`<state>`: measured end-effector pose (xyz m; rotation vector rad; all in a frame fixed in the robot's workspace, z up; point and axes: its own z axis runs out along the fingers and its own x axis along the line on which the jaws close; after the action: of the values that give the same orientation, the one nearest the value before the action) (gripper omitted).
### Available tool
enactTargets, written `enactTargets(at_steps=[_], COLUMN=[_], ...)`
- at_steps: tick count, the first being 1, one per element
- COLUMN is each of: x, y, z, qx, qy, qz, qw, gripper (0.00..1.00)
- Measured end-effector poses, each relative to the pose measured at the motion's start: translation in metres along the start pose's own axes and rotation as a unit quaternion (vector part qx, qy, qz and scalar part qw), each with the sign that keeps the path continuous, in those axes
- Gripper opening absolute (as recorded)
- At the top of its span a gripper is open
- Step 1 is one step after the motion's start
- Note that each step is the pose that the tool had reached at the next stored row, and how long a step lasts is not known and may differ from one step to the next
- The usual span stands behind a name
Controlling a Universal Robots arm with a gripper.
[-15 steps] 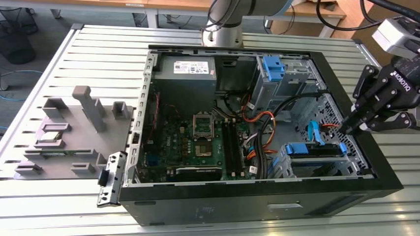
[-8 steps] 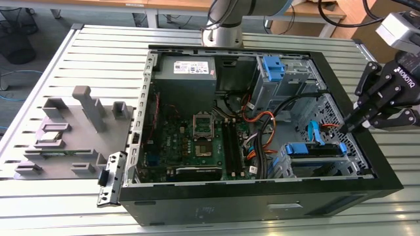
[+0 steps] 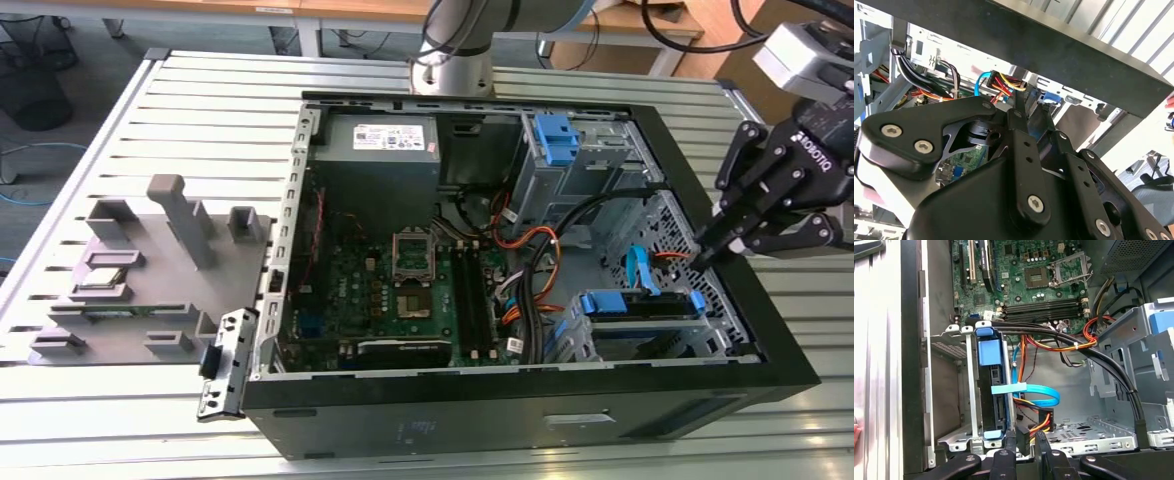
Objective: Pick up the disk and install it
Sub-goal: 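Insert the second disk wire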
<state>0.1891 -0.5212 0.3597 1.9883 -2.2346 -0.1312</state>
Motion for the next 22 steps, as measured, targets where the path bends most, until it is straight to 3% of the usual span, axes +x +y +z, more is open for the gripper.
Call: enactTargets(at_steps=[3, 13, 19, 22], x=[-0.0010, -0.0017, -0.0018, -0.0019], y=[-0.0005, -0.0051, -0.0054, -0.0062], z=[0.0025, 0.0071, 0.0079, 0.0097], qx=[0.0001, -0.0051, -0.0057, -0.0126], qy=[0.0037, 0.0249, 0.0249, 0.0260], qz=[0.001, 0.004, 0.004, 0.003], qw=[1.0000, 0.9997, 0.9997, 0.9996], gripper=[0.30, 0.30, 0.30, 0.30])
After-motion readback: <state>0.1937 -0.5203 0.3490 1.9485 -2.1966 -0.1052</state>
